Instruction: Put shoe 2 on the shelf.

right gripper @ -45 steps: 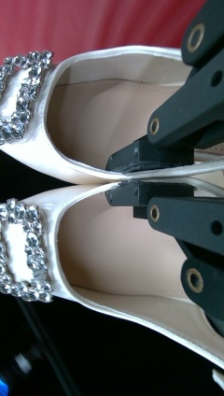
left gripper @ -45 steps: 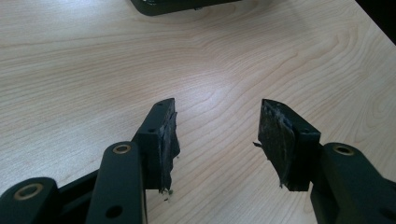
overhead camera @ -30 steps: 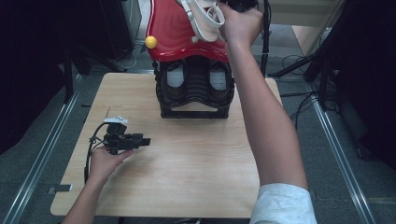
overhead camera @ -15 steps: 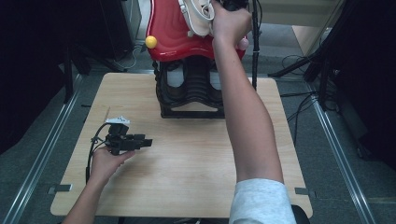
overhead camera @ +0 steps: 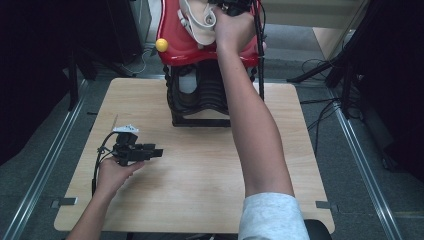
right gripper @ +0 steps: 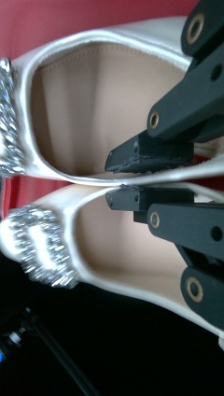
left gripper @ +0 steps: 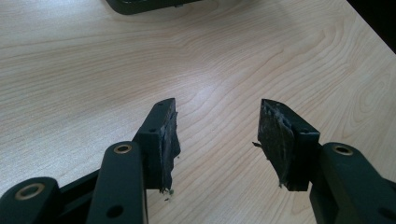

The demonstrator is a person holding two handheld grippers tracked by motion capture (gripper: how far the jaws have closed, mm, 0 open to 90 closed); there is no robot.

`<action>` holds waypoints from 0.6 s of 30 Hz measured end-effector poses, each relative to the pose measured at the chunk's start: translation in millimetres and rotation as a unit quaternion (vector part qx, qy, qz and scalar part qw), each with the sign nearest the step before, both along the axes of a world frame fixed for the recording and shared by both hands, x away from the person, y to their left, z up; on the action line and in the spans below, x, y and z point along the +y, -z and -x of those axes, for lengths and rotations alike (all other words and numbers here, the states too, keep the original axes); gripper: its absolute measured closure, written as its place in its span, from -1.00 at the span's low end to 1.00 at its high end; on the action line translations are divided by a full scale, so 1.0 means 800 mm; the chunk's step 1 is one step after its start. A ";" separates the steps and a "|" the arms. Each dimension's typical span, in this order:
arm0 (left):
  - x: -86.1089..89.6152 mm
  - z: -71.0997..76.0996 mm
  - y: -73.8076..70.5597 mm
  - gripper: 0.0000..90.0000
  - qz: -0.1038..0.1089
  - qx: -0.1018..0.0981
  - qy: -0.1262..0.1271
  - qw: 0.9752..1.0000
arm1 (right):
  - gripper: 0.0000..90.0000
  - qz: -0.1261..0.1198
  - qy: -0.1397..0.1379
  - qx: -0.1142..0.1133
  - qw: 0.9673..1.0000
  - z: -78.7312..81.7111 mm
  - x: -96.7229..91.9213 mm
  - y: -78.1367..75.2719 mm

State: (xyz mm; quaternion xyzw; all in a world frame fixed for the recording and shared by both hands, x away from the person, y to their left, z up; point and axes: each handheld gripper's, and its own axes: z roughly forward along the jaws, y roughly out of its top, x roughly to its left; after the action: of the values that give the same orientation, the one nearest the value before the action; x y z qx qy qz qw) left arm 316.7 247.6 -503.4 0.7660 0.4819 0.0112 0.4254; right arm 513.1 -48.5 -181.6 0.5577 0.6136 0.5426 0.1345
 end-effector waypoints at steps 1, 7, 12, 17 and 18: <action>0.000 0.000 0.000 0.06 -0.001 0.001 0.001 1.000 | 0.82 -0.015 -0.005 -0.001 1.000 0.001 -0.001 -0.001; -0.003 0.001 0.000 0.06 -0.003 0.000 0.001 1.000 | 0.61 0.027 -0.022 -0.018 0.999 0.006 0.003 -0.008; -0.003 0.000 0.001 0.06 -0.005 0.000 0.002 1.000 | 0.46 0.029 -0.040 -0.019 0.999 0.007 -0.006 -0.010; -0.002 -0.001 0.001 0.06 -0.006 0.002 0.002 1.000 | 0.26 0.009 -0.060 -0.027 0.998 0.009 -0.017 -0.015; -0.003 -0.001 0.002 0.05 -0.006 0.002 0.001 1.000 | 0.23 0.009 -0.066 -0.026 0.997 0.010 -0.019 -0.016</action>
State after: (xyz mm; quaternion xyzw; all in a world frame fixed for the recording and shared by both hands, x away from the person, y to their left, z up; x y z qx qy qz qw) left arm 317.3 245.6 -504.7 0.7692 0.4817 0.0126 0.4197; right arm 505.1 -63.6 -168.8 0.5005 0.6503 0.5590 0.1193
